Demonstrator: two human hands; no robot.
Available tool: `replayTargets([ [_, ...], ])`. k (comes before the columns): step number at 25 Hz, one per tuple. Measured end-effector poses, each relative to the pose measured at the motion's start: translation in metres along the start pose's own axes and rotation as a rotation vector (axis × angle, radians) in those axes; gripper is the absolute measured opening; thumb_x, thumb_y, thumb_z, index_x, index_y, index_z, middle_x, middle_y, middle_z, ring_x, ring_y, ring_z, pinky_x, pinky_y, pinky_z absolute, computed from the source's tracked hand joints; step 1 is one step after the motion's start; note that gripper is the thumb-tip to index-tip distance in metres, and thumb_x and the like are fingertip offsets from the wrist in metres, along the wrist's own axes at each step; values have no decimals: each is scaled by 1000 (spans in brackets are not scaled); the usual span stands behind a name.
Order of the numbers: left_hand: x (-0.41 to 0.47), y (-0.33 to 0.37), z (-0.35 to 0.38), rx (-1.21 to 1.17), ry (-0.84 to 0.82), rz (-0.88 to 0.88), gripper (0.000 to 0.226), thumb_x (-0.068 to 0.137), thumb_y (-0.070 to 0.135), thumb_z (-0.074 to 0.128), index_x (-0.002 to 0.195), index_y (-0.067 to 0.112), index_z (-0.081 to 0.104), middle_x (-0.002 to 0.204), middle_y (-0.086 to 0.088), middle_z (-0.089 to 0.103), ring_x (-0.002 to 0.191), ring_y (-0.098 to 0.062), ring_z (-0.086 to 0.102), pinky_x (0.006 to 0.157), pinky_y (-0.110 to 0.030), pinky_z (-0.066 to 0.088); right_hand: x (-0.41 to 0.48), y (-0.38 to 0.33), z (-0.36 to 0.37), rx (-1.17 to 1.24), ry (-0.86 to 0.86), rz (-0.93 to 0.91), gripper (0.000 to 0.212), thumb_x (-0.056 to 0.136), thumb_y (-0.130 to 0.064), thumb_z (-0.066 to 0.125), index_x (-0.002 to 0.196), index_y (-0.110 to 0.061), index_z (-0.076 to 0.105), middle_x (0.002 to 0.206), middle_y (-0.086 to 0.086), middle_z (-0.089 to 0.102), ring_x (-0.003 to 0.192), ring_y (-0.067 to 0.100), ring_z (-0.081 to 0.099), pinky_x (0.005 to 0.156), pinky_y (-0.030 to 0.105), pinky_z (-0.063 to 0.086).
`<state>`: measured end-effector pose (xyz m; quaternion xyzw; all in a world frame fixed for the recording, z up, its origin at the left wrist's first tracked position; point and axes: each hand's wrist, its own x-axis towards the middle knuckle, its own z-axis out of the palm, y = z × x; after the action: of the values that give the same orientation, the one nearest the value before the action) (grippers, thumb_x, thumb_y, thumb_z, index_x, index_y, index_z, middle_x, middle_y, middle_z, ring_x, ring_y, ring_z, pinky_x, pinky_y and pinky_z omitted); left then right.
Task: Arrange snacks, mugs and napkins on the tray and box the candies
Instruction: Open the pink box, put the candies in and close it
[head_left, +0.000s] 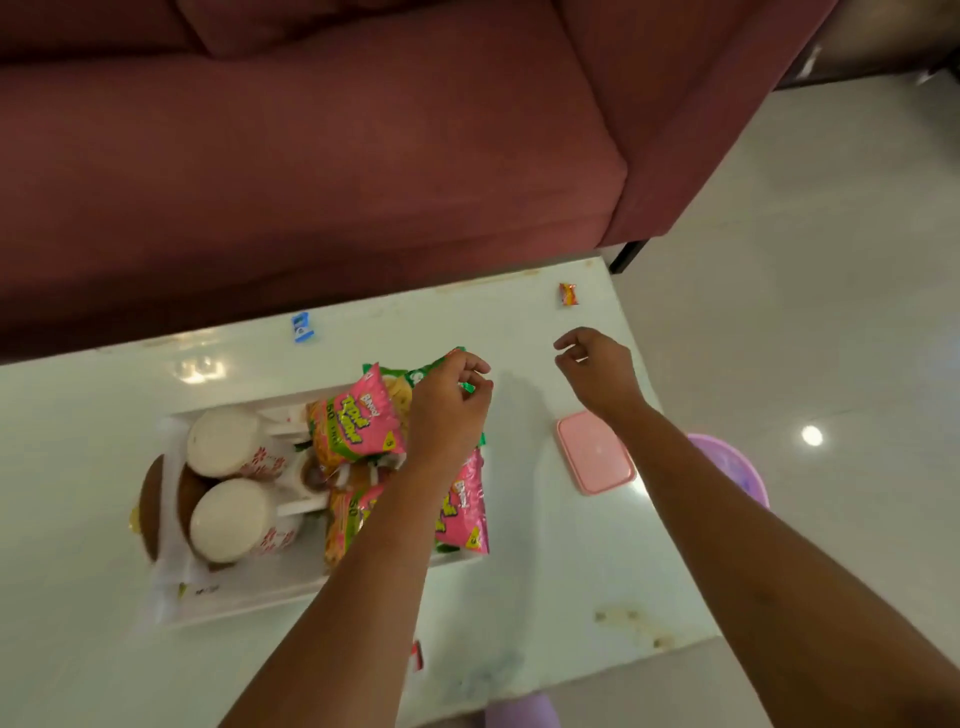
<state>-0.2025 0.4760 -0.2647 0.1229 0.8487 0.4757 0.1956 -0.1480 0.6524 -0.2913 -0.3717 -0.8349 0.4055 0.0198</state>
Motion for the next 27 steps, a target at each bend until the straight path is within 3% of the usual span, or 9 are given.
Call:
replayTargets([
  [2, 19, 3, 15, 32, -13, 22, 9, 85, 10, 60, 91, 17, 62, 84, 3, 63, 52, -7, 51, 54, -24, 40, 38, 9, -4, -105, -27, 6, 23, 87, -12, 55, 107, -16, 62, 102, 3, 65, 94, 20, 62, 75, 24, 47],
  [5, 42, 1, 27, 55, 0, 16, 9, 85, 12, 60, 91, 20, 62, 85, 5, 63, 55, -6, 54, 55, -22, 41, 84, 20, 1, -337, -162, -16, 44, 87, -13, 54, 131, -17, 49, 128, 12, 53, 118, 29, 50, 95, 34, 42],
  [9, 67, -14, 22, 110, 42, -18, 10, 86, 14, 61, 93, 21, 62, 86, 8, 63, 65, -2, 58, 60, -19, 46, 119, 22, 18, -415, -182, -45, 53, 91, -18, 51, 141, -24, 36, 143, 10, 36, 127, 35, 37, 99, 44, 41],
  [13, 93, -34, -3, 138, 172, -41, 14, 85, 11, 61, 90, 24, 60, 87, 6, 64, 72, -4, 58, 70, -29, 52, 136, 23, 32, -431, -30, -48, 34, 92, -18, 54, 126, -15, 53, 125, 16, 50, 116, 36, 47, 90, 44, 47],
  [15, 108, -49, -25, 200, 267, -65, 15, 85, 12, 59, 95, 24, 62, 97, 5, 64, 88, -14, 60, 80, -36, 52, 140, 20, 38, -466, 3, -66, 24, 93, -15, 53, 115, -10, 59, 116, 19, 53, 108, 38, 51, 81, 42, 50],
  [18, 132, -78, -60, 457, 345, -172, 28, 87, 18, 57, 114, 22, 61, 127, -4, 58, 120, -26, 49, 95, -43, 42, 141, 6, 50, -343, -7, -152, 16, 91, -8, 50, 98, -7, 65, 110, 18, 58, 99, 35, 59, 81, 34, 48],
  [21, 156, -104, -90, 599, 221, -365, 46, 91, 28, 54, 136, 26, 45, 150, -9, 33, 137, -30, 30, 102, -48, 35, 125, -22, 77, -151, -78, -249, 12, 90, -9, 54, 91, -11, 66, 111, 12, 65, 96, 28, 63, 87, 33, 51],
  [24, 169, -128, -98, 689, 3, -444, 59, 94, 34, 50, 147, 25, 26, 158, -14, 11, 144, -35, 14, 110, -50, 26, 108, -45, 108, -45, -156, -321, 9, 88, -9, 58, 87, -13, 66, 106, 8, 69, 90, 19, 64, 83, 27, 52],
  [27, 173, -142, -95, 799, 40, -341, 56, 94, 21, 51, 146, 15, 30, 154, -18, 25, 138, -37, 27, 109, -45, 30, 103, -59, 123, 17, -176, -317, 12, 87, -8, 60, 81, -17, 63, 101, 4, 70, 87, 14, 63, 79, 23, 48],
])
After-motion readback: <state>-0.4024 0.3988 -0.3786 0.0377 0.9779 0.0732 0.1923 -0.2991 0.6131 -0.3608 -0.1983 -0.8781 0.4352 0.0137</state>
